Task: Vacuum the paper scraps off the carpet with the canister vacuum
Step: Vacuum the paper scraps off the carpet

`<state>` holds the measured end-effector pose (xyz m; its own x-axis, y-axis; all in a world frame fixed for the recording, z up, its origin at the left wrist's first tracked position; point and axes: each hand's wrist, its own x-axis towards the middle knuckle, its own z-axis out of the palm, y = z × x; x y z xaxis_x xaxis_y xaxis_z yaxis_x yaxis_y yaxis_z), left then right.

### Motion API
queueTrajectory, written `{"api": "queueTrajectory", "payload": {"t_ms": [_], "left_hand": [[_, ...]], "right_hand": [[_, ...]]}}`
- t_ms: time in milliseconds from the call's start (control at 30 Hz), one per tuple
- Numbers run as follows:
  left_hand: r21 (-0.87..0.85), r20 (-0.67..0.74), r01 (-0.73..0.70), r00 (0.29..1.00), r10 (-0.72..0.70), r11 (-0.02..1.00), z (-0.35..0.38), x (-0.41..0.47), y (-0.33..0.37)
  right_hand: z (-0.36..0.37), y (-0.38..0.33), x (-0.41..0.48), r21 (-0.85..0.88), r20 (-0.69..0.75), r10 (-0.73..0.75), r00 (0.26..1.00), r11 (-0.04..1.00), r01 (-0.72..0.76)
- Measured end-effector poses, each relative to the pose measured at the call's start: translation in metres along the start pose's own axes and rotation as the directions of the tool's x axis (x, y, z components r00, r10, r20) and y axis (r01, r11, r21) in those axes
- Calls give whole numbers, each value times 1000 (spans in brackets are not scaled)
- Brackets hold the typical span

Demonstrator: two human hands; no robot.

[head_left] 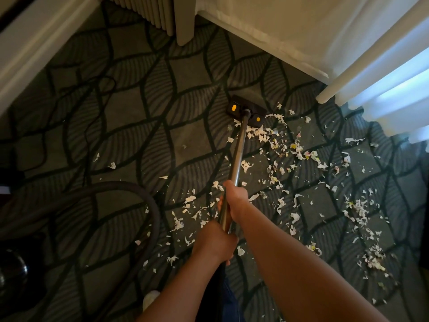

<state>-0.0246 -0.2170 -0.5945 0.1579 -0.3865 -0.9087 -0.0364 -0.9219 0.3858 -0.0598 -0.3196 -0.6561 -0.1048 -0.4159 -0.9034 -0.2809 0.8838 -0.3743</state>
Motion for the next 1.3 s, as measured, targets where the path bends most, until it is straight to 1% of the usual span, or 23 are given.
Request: {"api": "queueTrajectory", "payload": {"t_ms": [200, 467, 633, 967, 1100, 1300], "left_hand": [[-58, 24, 23, 999, -22, 998, 0, -13, -23], [-87, 62, 53, 997, -48, 995, -1, -28, -47], [-100, 68, 67, 996, -60, 993, -4, -36, -63], [-71, 83, 70, 994, -64, 995, -18, -49, -86], [-80, 87, 78, 994, -71, 994, -22, -54, -98], [-99, 107, 87, 991, -76, 991, -25, -64, -112]], "right_hand": [[3, 24, -9, -23, -3, 21, 1000, 1000, -21], [8, 53, -19, 6, 8, 15, 1000, 1000, -15], [15, 68, -28, -16, -8, 11, 1000, 1000, -11], [31, 88, -44, -37, -20, -5, 1000, 999, 4], [36, 99, -51, -59, -21, -5, 1000, 998, 4], [40, 113, -62, -39, -11, -13, 1000, 999, 12]]}}
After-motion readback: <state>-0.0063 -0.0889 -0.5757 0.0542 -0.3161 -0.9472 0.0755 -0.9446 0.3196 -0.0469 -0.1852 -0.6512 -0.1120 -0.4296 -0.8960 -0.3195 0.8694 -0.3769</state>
